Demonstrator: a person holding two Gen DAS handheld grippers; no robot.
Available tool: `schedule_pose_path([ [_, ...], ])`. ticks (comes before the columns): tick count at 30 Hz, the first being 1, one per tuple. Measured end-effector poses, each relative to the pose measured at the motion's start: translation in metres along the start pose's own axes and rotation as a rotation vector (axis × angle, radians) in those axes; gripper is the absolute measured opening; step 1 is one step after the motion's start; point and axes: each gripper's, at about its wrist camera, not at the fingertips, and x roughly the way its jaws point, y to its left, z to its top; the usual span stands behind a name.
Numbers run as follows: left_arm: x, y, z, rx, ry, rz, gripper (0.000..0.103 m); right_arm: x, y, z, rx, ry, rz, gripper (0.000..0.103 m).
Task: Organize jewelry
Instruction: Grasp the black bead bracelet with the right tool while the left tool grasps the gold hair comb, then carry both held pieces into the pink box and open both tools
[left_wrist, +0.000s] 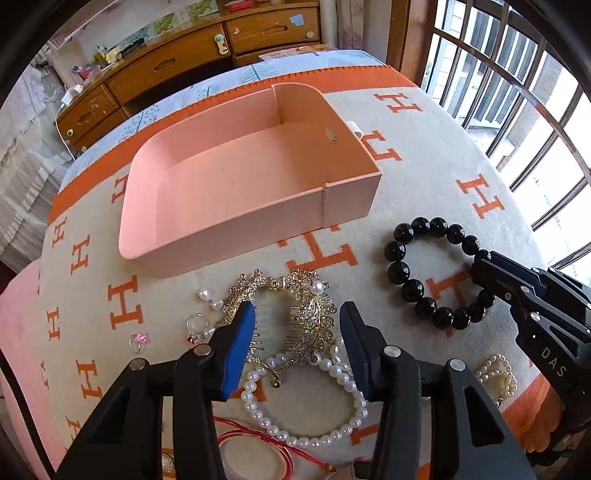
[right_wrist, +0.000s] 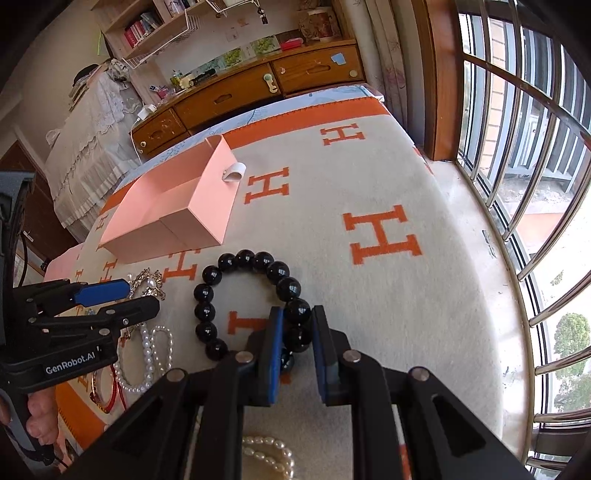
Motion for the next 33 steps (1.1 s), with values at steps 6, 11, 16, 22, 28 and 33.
schedule_pose_path([
  [6,0.010,-0.015,0.001,0.051,0.044,0.015,0.046,-0.001,-0.005,0.000,0.018,-0.005,0.024,0.016],
  [11,0.018,-0.009,0.002,0.011,0.075,-0.027,0.038,-0.001,-0.007,-0.001,0.028,-0.008,0.041,0.016],
  [16,0.017,0.000,0.001,-0.013,0.080,-0.051,0.024,-0.001,-0.006,-0.002,0.025,-0.009,0.039,0.016],
  [22,-0.010,0.010,-0.003,-0.030,0.034,-0.069,0.024,-0.001,-0.003,0.000,0.025,0.002,0.021,0.015],
  [28,-0.059,0.028,0.011,-0.032,-0.058,-0.069,0.024,-0.012,0.004,0.007,0.040,-0.001,0.064,0.015],
  [33,-0.076,0.058,0.048,-0.091,-0.099,-0.049,0.024,-0.037,0.019,0.018,0.015,-0.065,0.098,0.015],
])
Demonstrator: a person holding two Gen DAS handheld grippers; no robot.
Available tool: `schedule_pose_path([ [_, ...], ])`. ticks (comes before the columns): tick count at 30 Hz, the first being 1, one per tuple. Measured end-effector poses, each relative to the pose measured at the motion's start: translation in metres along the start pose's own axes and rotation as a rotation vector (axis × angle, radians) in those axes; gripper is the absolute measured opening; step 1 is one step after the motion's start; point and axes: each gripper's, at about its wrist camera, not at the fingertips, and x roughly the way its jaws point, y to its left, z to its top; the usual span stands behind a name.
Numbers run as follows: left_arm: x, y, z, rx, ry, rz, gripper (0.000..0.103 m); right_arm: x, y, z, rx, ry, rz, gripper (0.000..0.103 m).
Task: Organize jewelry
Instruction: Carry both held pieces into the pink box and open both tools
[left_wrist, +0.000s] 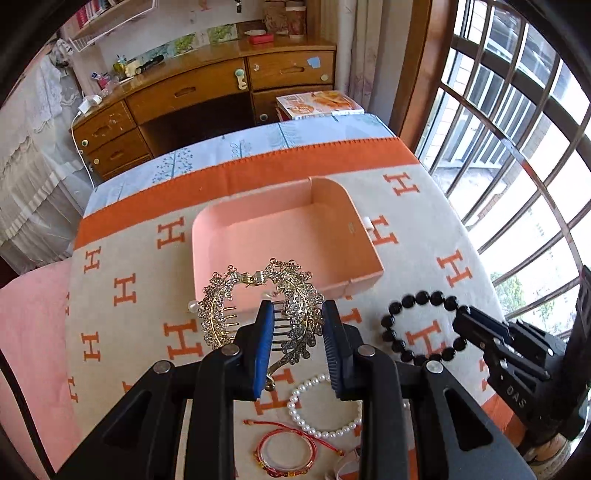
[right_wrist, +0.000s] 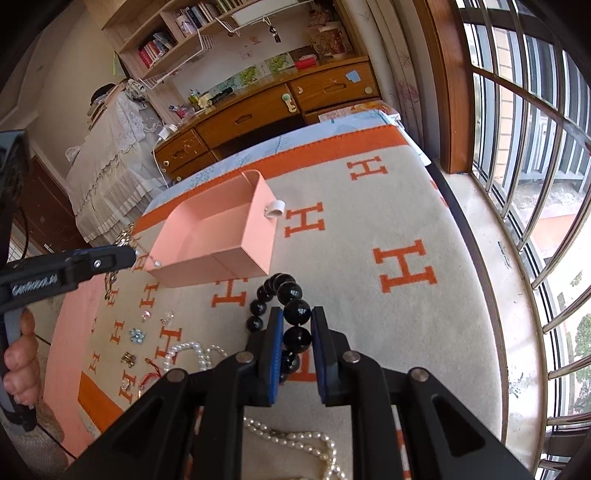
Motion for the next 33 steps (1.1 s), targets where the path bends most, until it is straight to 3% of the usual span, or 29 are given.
schedule_pose_path([
  [4,0.009,0.018,0.032,-0.054,-0.018,0.011,0.024,-0.013,0.013,0.007,-0.028,-0.032,0.011,0.015],
  [9,0.058,0.035,0.055,-0.094,0.011,0.057,0.024,-0.023,0.023,0.013,-0.047,-0.055,0.013,0.015],
  [13,0.104,0.038,0.053,-0.124,0.088,0.038,0.024,-0.032,0.029,0.024,-0.062,-0.077,0.020,0.015],
  [19,0.135,0.037,0.046,-0.112,0.120,0.038,0.025,-0.039,0.048,0.046,-0.098,-0.123,0.031,0.015],
  [22,0.133,0.039,0.043,-0.100,0.105,0.046,0.030,-0.040,0.058,0.058,-0.115,-0.139,0.036,0.015],
  [24,0.125,0.041,0.040,-0.100,0.095,0.045,0.041,-0.037,0.064,0.066,-0.122,-0.146,0.041,0.015],
  [26,0.110,0.047,0.035,-0.122,0.069,0.056,0.060,-0.034,0.069,0.075,-0.122,-0.149,0.052,0.015],
  [33,0.031,0.071,-0.008,-0.161,-0.167,0.081,0.065,-0.001,0.090,0.103,-0.136,-0.125,0.074,0.015],
])
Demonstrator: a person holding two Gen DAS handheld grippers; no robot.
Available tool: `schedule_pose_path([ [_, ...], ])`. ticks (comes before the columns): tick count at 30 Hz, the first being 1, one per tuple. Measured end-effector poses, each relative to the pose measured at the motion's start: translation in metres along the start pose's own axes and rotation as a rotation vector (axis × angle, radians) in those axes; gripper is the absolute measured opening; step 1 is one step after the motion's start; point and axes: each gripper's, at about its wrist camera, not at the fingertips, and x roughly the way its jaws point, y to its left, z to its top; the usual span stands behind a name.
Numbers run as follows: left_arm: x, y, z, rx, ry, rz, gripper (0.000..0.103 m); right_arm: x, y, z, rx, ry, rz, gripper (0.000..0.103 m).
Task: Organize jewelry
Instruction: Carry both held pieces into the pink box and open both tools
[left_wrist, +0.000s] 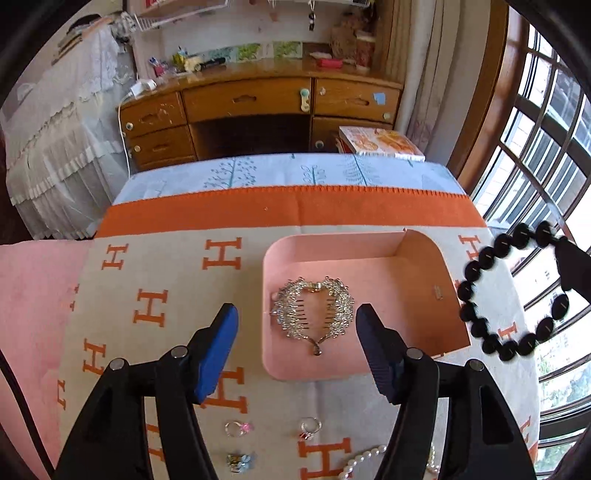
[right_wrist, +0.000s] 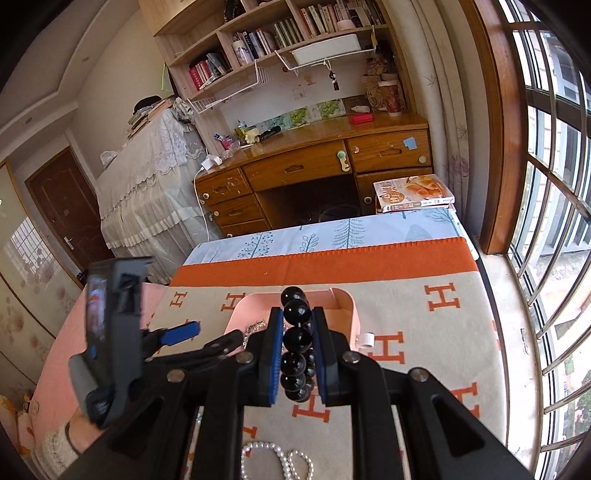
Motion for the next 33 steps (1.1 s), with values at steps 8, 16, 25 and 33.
schedule_pose_path([
  [8,-0.024,0.033,-0.058,-0.047,0.025,-0.012,0.065,0.073,0.010,0.004,-0.013,0.140,-0.048,0.015],
  [16,-0.020,0.048,-0.102,-0.081,0.082,-0.033,0.065,0.119,0.003,-0.016,-0.096,0.244,-0.233,0.015],
  [25,-0.036,0.049,-0.109,-0.085,0.035,-0.021,0.069,0.097,-0.013,-0.019,-0.029,0.240,-0.212,0.018],
  [33,-0.058,0.053,-0.118,-0.101,0.005,0.008,0.069,0.042,-0.005,-0.043,-0.026,0.191,-0.176,0.018],
])
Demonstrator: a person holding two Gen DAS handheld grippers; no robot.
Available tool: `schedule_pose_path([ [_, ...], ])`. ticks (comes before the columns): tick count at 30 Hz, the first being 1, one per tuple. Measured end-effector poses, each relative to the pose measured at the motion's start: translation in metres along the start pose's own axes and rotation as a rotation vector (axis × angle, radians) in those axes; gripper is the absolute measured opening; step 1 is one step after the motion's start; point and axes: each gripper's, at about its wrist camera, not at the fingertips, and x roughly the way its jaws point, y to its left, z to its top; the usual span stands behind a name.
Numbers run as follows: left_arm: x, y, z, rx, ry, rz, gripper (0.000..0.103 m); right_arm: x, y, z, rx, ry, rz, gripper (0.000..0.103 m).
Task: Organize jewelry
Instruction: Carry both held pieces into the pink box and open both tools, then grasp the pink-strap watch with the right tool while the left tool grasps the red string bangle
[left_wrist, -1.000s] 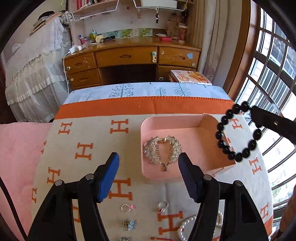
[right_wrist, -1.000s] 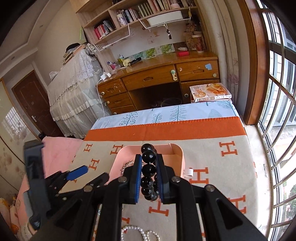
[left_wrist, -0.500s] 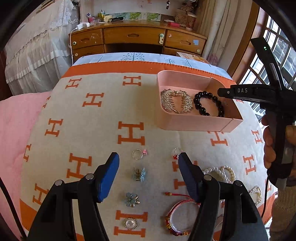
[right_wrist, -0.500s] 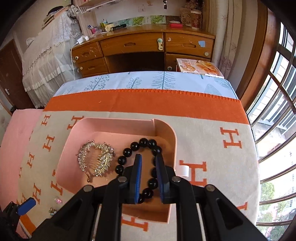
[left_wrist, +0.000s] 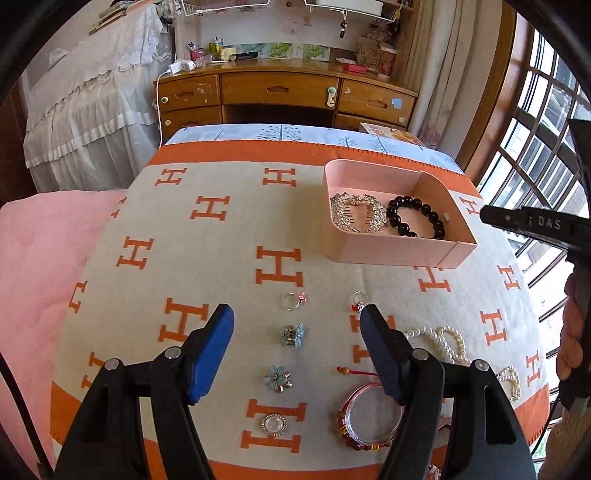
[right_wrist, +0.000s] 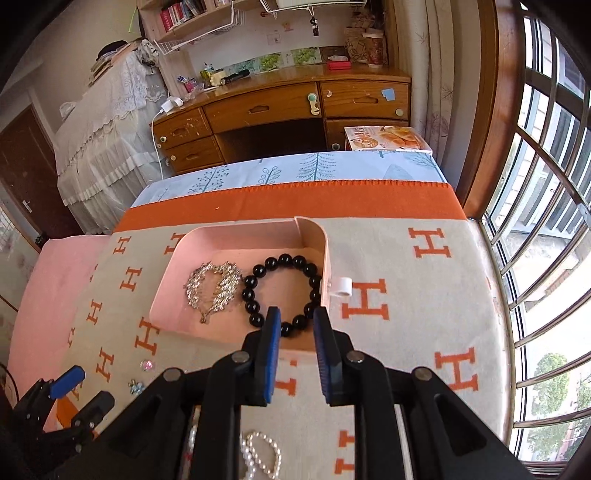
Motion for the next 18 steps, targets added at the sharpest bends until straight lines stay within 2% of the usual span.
schedule_pose_path([
  [10,-0.039,-0.002,-0.028,-0.004,-0.040,0.028,0.069,-0.062,0.000,-0.069,0.010,-0.042,0.077,0.018],
  [18,-0.051,-0.015,-0.056,0.039,-0.021,0.026,0.070,-0.089,-0.003,-0.118,0.001,-0.052,0.097,0.018],
])
